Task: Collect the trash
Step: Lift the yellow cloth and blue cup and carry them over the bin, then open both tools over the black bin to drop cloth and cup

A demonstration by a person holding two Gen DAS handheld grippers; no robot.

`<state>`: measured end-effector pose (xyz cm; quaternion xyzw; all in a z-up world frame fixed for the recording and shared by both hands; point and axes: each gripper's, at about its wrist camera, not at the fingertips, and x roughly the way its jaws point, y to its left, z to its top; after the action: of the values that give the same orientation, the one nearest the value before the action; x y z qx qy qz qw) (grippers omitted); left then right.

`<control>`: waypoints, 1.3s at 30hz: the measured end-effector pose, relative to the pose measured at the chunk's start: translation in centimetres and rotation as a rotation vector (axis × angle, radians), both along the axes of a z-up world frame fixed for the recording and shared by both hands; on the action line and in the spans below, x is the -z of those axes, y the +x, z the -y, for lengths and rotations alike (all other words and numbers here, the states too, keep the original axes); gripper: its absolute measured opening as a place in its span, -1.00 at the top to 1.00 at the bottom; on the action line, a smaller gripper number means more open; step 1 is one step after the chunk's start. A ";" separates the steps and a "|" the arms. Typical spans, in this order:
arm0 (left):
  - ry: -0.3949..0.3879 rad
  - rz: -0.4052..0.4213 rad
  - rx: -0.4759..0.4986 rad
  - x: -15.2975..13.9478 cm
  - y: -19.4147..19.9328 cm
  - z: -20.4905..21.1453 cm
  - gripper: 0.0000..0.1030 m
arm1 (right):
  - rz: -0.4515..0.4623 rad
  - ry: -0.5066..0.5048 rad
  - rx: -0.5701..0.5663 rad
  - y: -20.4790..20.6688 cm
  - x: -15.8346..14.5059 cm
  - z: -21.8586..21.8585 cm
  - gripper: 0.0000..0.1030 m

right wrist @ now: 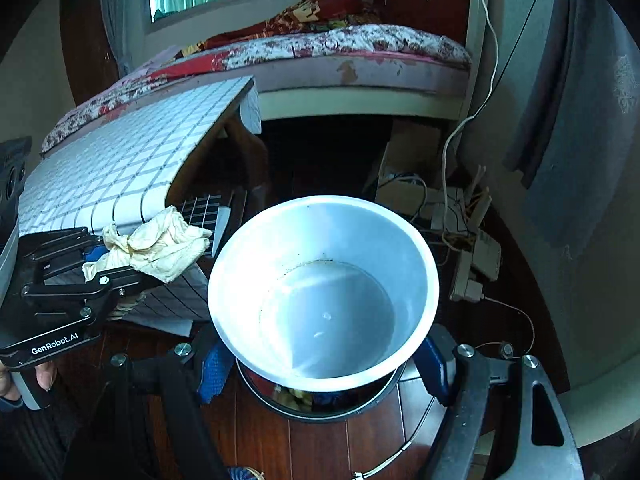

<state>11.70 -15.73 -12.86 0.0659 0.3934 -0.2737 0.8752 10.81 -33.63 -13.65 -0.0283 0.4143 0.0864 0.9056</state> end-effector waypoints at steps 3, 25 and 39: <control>0.004 -0.033 0.014 1.3 0.7 0.8 0.40 | -0.034 0.004 -0.016 0.7 1.4 0.6 -0.51; 0.067 -0.120 -0.146 8.3 3.1 1.2 -0.98 | -0.276 -0.175 -0.065 5.2 10.3 1.9 -0.98; 0.096 -0.084 -0.232 7.9 2.8 0.0 -0.98 | -0.208 -0.144 -0.049 5.0 9.1 0.5 -0.98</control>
<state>14.53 -15.72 -20.74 0.0504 0.4472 -0.1541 0.8796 15.82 -34.10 -22.76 -0.0945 0.5101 0.0811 0.8510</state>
